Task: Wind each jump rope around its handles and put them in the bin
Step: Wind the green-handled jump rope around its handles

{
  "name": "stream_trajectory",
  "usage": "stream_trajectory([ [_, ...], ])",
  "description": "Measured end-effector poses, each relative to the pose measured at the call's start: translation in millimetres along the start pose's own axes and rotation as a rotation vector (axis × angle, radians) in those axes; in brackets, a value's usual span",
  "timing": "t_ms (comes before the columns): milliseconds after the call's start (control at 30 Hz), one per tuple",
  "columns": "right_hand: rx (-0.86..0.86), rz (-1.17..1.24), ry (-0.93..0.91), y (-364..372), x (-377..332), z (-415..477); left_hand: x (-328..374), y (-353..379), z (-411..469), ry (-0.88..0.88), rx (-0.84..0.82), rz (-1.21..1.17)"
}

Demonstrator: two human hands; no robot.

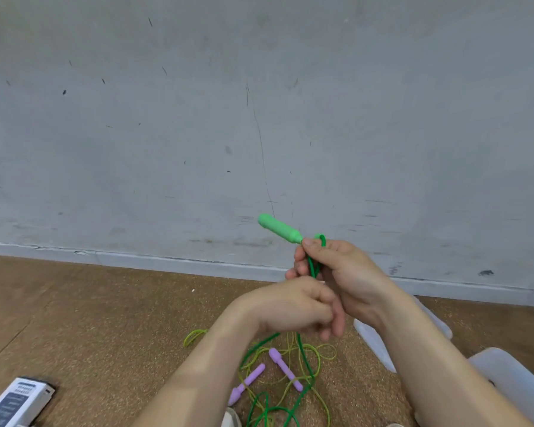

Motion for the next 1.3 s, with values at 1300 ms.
stream_trajectory([
  [1300,0.673,-0.676,-1.051,-16,-49,17,-13,-66,-41,0.248,0.986,-0.615],
])
Point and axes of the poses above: each hand's wrist, its own z-axis towards the middle knuckle, its own y-axis out of the palm, x = y × z, the point moved 1 cm from there along z, towards the middle knuckle, and after that the axes turned 5 degrees about -z, right-handed, at the moved point
